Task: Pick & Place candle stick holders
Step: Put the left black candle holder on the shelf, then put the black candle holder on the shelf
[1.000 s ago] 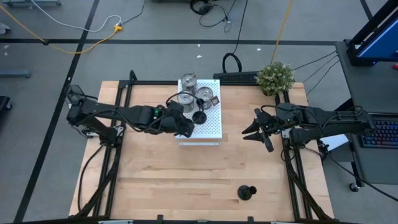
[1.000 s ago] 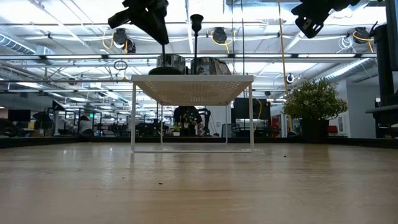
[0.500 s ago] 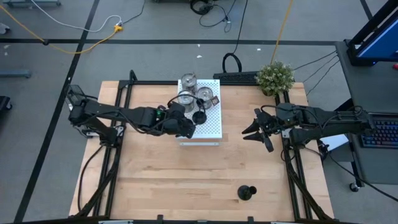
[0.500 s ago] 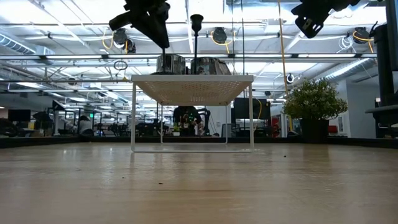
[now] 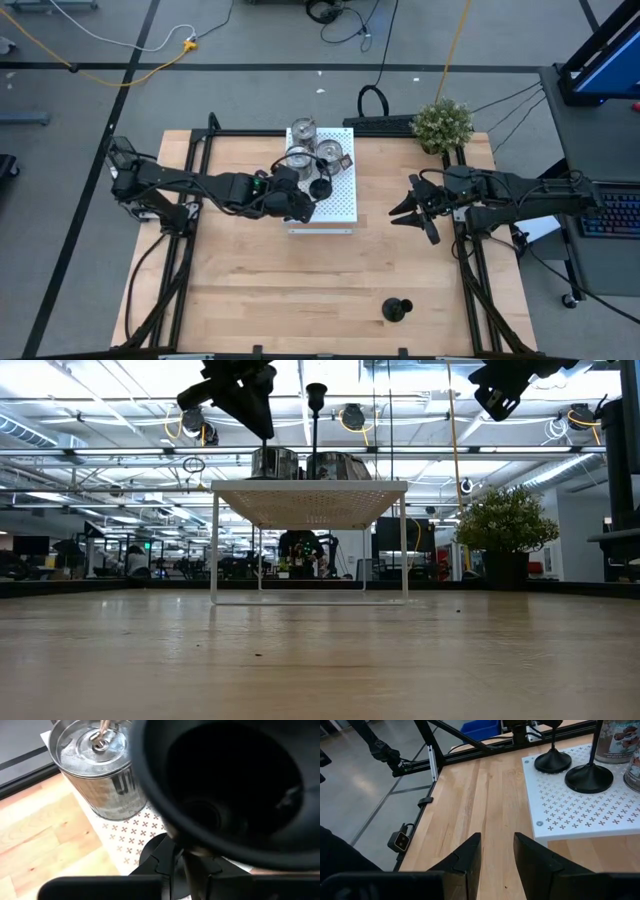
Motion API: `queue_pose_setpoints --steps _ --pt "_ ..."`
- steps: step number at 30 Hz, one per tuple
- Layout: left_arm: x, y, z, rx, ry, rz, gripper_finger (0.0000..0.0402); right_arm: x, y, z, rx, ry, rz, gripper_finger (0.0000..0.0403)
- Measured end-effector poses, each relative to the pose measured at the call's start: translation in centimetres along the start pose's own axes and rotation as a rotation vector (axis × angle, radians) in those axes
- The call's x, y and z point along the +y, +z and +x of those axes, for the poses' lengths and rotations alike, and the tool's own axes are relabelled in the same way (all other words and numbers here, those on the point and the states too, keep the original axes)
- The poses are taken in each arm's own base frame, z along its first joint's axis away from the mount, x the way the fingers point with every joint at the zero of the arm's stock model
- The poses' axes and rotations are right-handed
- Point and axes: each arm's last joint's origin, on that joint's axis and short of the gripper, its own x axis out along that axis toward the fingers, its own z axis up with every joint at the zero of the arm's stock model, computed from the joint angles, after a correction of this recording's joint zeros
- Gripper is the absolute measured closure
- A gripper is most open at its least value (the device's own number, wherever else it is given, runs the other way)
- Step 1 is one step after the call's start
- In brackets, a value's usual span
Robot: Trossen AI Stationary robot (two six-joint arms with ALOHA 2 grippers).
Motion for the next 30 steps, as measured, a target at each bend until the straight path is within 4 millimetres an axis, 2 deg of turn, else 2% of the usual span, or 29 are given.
queue_pose_setpoints --steps 6,10,24,30 --pt "-0.1 -0.1 0.0 0.013 -0.015 -0.004 0.036 0.0 0.0 0.0 0.0 0.0 0.0 0.0298" --pt "-0.3 -0.2 -0.2 0.013 -0.023 0.003 0.0338 0.0 0.0 0.0 0.0 0.0 0.0 0.0298" --pt "-0.5 -0.3 -1.0 -0.002 -0.061 0.003 0.0212 0.0 0.0 0.0 0.0 0.0 0.0 0.0298" --pt "-0.2 -0.1 -2.1 -0.013 -0.097 -0.006 0.017 0.0 0.0 0.0 0.0 0.0 0.0 0.0298"
